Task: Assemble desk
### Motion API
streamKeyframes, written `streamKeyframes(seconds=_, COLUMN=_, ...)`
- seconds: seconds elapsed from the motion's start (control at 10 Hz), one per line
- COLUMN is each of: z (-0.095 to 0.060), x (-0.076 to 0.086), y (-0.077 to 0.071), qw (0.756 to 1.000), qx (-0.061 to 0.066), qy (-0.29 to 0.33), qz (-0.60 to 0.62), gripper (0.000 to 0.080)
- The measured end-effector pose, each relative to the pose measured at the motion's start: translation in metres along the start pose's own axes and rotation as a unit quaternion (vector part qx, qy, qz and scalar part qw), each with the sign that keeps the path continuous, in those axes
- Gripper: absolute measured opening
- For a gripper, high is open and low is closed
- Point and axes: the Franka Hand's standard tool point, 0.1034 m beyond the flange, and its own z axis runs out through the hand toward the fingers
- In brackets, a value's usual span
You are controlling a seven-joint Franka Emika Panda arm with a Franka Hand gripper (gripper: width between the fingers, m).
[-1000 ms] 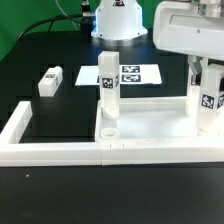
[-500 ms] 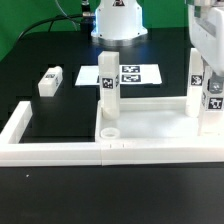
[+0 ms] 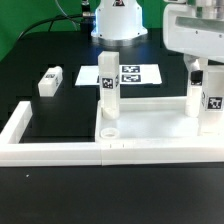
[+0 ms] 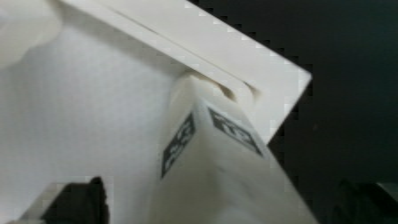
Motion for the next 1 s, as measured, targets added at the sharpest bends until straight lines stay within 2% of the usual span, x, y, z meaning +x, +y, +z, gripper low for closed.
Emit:
streamKeyframes(seconds=0.3, z=0.0004, x=0.0023, y=0.0015, qw=0.996, qx=-0.001, qy=0.001, qz=-0.087, gripper=0.0649)
streamKeyframes(seconds=0.4, z=-0.0003, x=0.0033, y=0.0014, qw=0.987, qx=-0.007, qy=0.003, qz=-0.162, gripper=0.0649)
streamKeyframes(seconds=0.5, z=-0.0038, x=0.0063, y=-0.0043, qw=0.955, qx=-0.018, qy=0.004, qz=-0.297, gripper=0.0649)
streamKeyframes(seconds=0.6, z=-0.0043, x=0.0076, y=-0.0072, qw=0.942, qx=-0.019, qy=-0.002, qz=-0.336, gripper=0.0649)
streamKeyframes(seconds=0.8, z=-0.0033, x=0.0085, y=-0.0053, qw=0.948, qx=-0.022, qy=0.000, qz=-0.319, gripper=0.0649)
streamKeyframes(seconds=0.9, z=-0.0032, x=0.0090, y=-0.0050, qw=0.948, qx=-0.023, qy=0.000, qz=-0.318, gripper=0.0557)
streamKeyframes(seconds=1.0, z=-0.0032, x=0.0088, y=-0.0051, qw=0.954, qx=-0.022, qy=0.000, qz=-0.298, gripper=0.0557)
